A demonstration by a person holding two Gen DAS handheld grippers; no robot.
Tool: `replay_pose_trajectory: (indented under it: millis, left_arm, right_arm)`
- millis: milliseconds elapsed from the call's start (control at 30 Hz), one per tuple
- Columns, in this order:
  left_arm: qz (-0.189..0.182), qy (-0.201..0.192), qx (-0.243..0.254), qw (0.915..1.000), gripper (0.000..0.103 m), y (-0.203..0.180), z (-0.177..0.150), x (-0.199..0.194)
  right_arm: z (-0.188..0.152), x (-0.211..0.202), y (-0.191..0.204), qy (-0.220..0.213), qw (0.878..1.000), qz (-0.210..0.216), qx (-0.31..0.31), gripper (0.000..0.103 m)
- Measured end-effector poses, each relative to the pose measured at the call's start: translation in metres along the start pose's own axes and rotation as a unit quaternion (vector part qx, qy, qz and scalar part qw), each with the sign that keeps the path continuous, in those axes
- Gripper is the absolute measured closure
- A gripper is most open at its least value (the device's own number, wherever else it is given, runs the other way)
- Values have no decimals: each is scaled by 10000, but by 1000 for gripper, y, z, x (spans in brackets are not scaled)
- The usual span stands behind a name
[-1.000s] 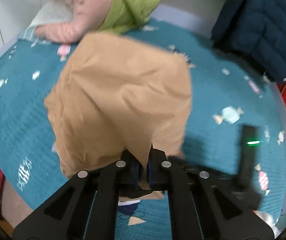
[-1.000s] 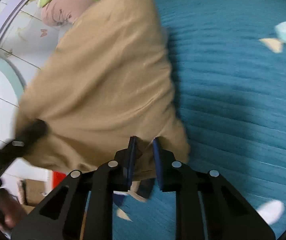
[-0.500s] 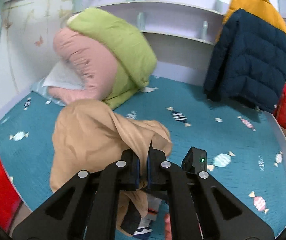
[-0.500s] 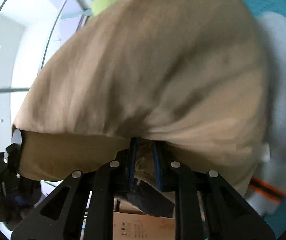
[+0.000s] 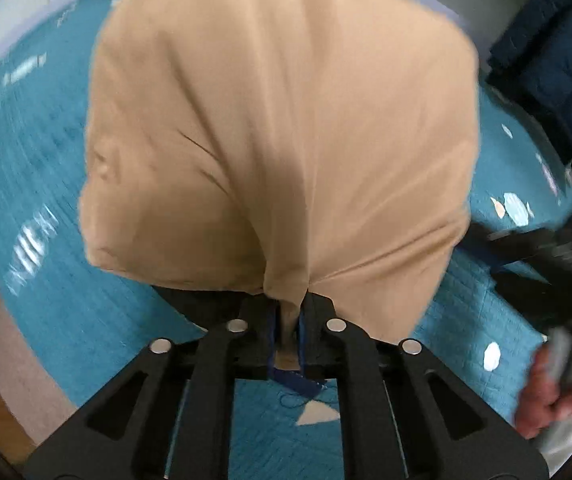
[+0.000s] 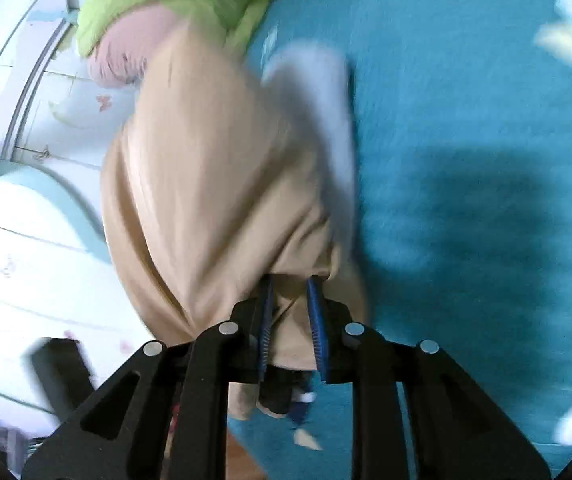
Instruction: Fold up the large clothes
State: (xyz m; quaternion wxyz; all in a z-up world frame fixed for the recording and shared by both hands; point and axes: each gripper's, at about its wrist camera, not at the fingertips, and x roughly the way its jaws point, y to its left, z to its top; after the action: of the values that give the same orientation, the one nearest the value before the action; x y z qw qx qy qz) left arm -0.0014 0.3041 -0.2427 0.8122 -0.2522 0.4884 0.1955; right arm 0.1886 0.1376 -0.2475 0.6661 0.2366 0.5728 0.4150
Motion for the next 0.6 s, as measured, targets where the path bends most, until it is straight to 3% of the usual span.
replay_pose_trajectory:
  millis: [100,133,167,233,300,400,467,500,533,600]
  left_arm:
    - [34,-185,151,9997,72,-2,-3,-9]
    - [61,-198,214,9996,47,-4,-2,-17]
    - [51,-244,237,9994,37,-4,-1,-25]
    - [-137,-541,275,9981,37,-2,1,-53]
    - [-273,-890,338,9951,34,2,6,-79]
    - [33,-1197,397,9920,33,12,24,-86]
    - [667,-976,307,9925,38,33,39,-58]
    - [908,-671,122,9935,44,50,47,-34]
    - [935,-449,-16,9946,56,61,52,-17]
    - [747,-125,-369,9964,57,89,58,19]
  right_arm:
    - [9,-11,27,-149,9987,135,-478,84]
    - [10,-8,36,-99,9975,106,-688,85]
    - [9,1,44,-2,9959,10,-902,85]
    - [14,18,37,150,9961,-165,-856,85]
    - [15,58,19,618,9955,-473,-549,85]
    - [15,71,13,604,9950,-642,-476,85]
    - [16,59,21,528,9949,-720,-468,84]
    - [16,49,30,393,9945,-757,-614,84]
    - [14,38,36,265,9940,-751,-752,84]
    - [14,19,48,-37,9922,-820,-935,84]
